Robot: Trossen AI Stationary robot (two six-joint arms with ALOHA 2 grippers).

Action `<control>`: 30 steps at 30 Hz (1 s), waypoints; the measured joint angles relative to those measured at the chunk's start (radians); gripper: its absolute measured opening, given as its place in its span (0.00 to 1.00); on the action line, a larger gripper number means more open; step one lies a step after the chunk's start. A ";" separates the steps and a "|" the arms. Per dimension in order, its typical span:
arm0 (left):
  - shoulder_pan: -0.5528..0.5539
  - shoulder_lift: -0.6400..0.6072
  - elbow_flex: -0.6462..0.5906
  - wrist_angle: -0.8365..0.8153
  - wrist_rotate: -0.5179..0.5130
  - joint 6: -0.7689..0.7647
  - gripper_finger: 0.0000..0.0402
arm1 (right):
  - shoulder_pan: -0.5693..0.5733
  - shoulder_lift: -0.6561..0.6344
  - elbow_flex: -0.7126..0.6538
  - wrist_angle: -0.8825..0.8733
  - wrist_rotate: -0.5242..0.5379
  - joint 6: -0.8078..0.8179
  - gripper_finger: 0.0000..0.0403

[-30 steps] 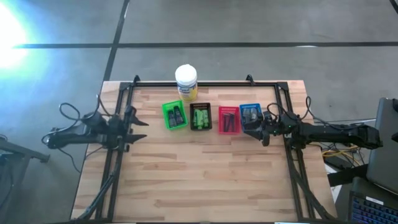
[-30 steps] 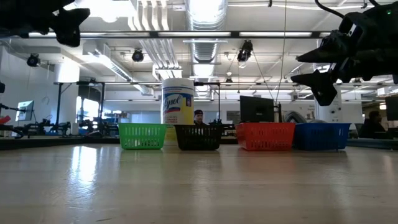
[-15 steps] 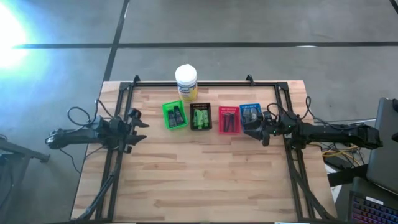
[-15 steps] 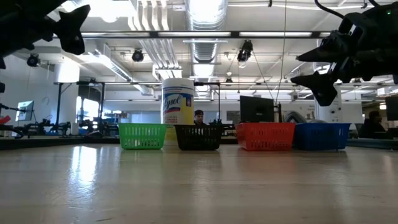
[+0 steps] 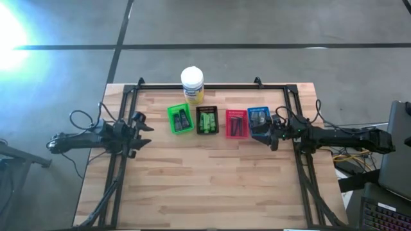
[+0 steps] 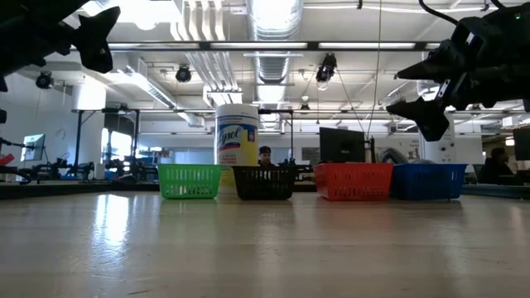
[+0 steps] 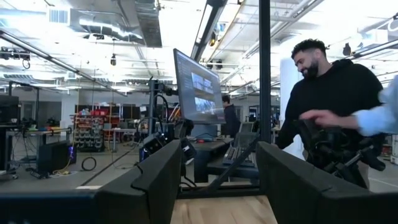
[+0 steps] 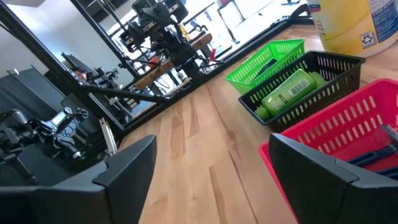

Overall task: Pick & Place Travel size toiletries
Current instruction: Return to Home Position

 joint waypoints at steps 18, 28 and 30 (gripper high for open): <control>0.000 0.000 -0.001 -0.002 0.000 0.000 0.53 | 0.039 -0.474 0.000 -0.277 -0.036 -0.241 0.89; 0.000 0.001 -0.002 -0.005 0.002 0.000 0.53 | 0.168 -0.560 0.001 -0.345 -0.029 -0.583 0.85; 0.000 0.004 -0.002 -0.008 0.003 0.000 0.53 | 0.199 -0.560 0.000 -0.377 -0.022 -0.604 0.83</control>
